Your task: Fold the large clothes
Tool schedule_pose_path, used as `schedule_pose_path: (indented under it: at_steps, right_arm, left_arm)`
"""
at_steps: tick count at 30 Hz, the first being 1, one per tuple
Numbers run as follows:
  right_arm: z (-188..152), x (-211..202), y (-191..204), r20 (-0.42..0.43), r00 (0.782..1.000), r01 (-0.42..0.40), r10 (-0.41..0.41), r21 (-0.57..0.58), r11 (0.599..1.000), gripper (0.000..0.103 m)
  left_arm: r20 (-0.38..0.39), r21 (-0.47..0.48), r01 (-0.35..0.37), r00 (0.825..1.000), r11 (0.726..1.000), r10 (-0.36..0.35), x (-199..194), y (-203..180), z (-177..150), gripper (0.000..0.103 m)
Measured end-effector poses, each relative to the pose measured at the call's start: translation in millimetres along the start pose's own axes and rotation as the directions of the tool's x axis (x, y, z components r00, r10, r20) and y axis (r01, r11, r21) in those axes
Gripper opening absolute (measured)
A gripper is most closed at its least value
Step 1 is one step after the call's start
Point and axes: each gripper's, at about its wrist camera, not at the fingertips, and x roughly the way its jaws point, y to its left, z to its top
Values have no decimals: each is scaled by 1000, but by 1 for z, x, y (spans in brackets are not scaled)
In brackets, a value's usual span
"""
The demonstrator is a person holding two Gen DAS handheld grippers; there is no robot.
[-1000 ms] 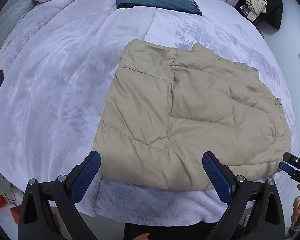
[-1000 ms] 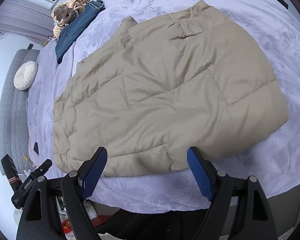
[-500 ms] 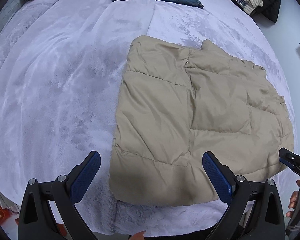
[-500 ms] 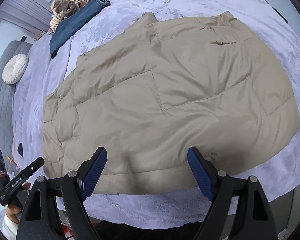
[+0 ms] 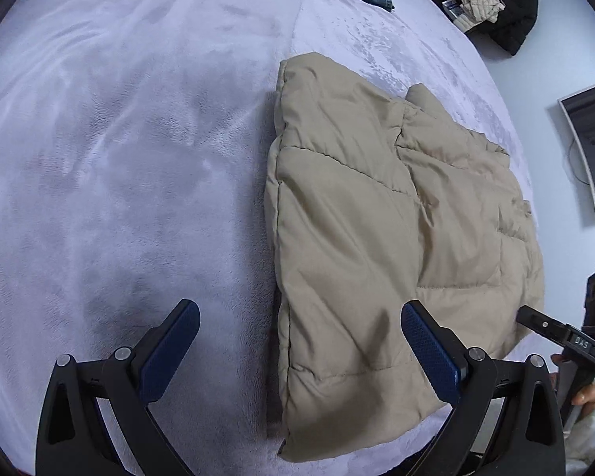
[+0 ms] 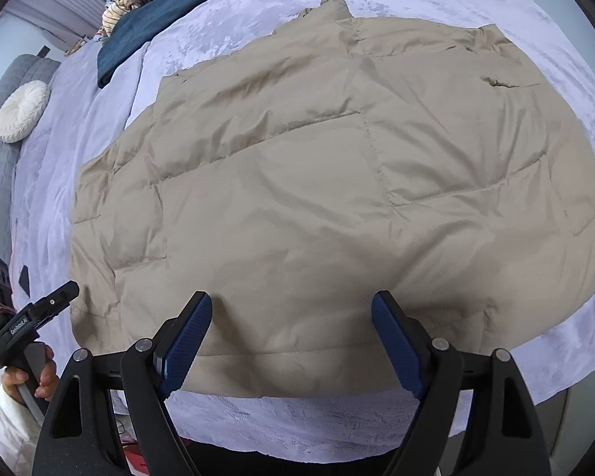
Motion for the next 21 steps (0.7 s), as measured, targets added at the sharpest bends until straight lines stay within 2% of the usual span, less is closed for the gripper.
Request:
schedule_pose_path:
  at_steps: [3, 5, 10, 12, 14, 19, 20, 21]
  right_arm:
    - [-1, 2, 3, 6, 1000, 3, -3, -2, 1000, 85]
    - [-2, 3, 6, 17, 1000, 7, -7, -8, 1000, 85]
    - [-1, 8, 11, 10, 1000, 25, -25, -19, 1000, 85]
    - [-1, 10, 11, 11, 1000, 19, -19, -13, 1000, 85]
    - [-1, 12, 10, 10, 1000, 15, -15, -5, 1000, 85]
    - [2, 17, 8, 6, 1000, 14, -14, 10, 1000, 86]
    - [2, 18, 8, 6, 1000, 15, -15, 11, 1000, 86]
    - [3, 18, 9, 4, 1000, 9, -9, 13, 1000, 95]
  left_arm:
    - [-53, -8, 132, 990, 991, -132, 16, 9, 9, 102]
    - [-78, -15, 189, 979, 982, -189, 28, 13, 15, 102]
    - [-116, -5, 266, 957, 964, -265, 54, 11, 28, 102]
    - [-124, 0, 310, 943, 951, -308, 59, 10, 34, 102]
    - [-149, -10, 367, 919, 930, -364, 66, 8, 39, 102]
    - [-252, 18, 417, 882, 909, -399, 89, -9, 42, 101]
    - [-263, 33, 421, 879, 906, -399, 90, -13, 41, 92]
    - [-270, 54, 419, 880, 907, -390, 90, -18, 41, 81]
